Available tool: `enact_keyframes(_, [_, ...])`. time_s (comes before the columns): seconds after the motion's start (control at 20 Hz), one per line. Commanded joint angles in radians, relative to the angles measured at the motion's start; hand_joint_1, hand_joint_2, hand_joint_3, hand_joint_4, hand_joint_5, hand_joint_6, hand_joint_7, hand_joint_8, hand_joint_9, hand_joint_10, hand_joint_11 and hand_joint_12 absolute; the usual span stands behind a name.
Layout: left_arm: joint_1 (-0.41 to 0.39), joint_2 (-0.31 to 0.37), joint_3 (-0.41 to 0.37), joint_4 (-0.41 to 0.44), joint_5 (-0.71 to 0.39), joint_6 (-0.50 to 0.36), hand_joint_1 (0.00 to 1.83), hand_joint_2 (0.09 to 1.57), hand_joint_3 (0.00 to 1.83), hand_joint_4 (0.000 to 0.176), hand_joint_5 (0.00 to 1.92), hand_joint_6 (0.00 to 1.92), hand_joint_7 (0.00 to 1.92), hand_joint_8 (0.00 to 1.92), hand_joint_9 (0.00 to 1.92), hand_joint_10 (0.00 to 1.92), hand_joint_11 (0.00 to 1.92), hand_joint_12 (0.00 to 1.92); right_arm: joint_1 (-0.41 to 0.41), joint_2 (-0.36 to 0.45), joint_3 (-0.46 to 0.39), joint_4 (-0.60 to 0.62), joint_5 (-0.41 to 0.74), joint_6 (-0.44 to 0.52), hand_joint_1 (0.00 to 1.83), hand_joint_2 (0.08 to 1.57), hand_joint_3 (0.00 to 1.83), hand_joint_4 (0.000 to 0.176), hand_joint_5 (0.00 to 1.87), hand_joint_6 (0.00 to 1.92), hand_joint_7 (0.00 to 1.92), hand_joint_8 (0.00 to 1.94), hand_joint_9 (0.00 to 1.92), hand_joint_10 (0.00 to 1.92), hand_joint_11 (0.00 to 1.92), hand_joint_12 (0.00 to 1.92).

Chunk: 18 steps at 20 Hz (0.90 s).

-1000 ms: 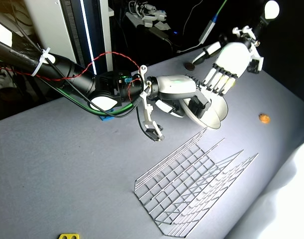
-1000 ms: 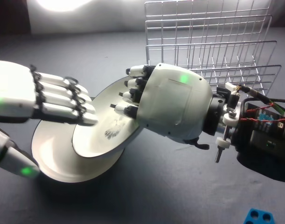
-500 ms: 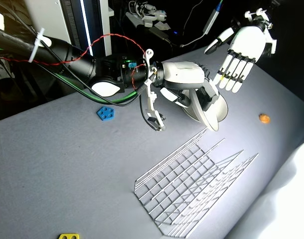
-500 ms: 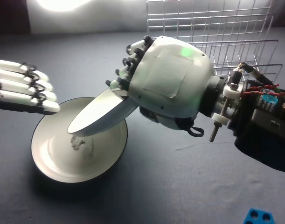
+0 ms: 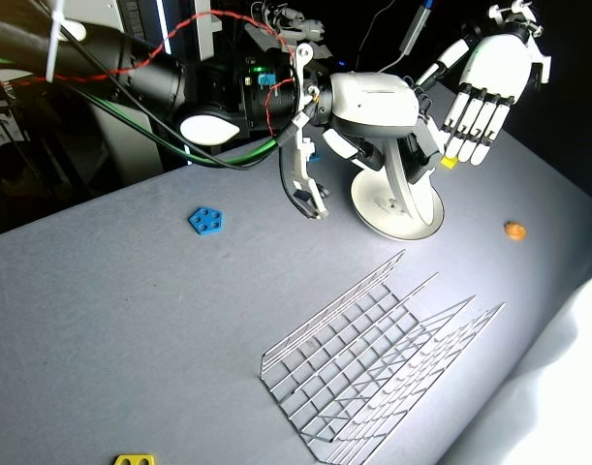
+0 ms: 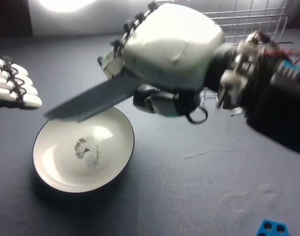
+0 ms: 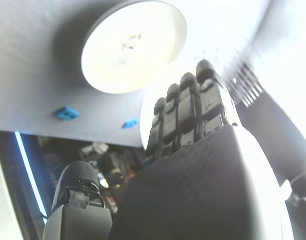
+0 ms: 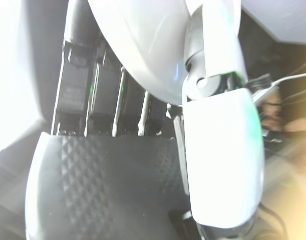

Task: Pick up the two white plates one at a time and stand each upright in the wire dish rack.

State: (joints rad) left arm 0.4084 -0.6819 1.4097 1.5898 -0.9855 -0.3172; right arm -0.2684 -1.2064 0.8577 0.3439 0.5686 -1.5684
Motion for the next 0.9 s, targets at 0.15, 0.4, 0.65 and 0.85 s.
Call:
enact_keyframes(0.15, [-0.012,-0.002,0.023,-0.057,-0.023,-0.018,0.00,1.13,0.00,0.000,0.07,0.00,0.10,0.00,0.08,0.00,0.00,0.15,0.091,0.047,-0.027,0.112,0.003,0.004,1.35,1.10,0.00,0.000,0.94,1.04,1.02,0.87,1.00,1.04,0.83,1.22])
enact_keyframes(0.4, [-0.017,-0.008,0.041,-0.049,-0.023,-0.025,0.00,1.13,0.00,0.000,0.05,0.00,0.07,0.00,0.07,0.00,0.00,0.17,0.174,0.092,-0.029,0.281,-0.133,0.017,1.38,1.10,0.00,0.000,0.94,1.05,1.02,0.86,0.98,1.09,0.85,1.20])
enact_keyframes(0.65, [-0.022,-0.009,0.039,-0.031,-0.022,-0.028,0.00,1.13,0.00,0.000,0.07,0.00,0.10,0.00,0.09,0.00,0.00,0.19,0.243,0.130,-0.029,0.457,-0.210,0.010,1.38,1.09,0.00,0.000,0.95,1.04,1.03,0.84,0.98,1.09,0.83,1.21])
enact_keyframes(0.85, [-0.033,-0.006,0.031,-0.016,-0.022,-0.030,0.00,1.14,0.01,0.000,0.12,0.01,0.13,0.01,0.10,0.01,0.00,0.15,0.303,0.158,-0.028,0.824,-0.195,-0.129,1.37,1.11,0.00,0.000,0.93,1.07,0.99,0.90,0.96,1.14,0.85,1.27])
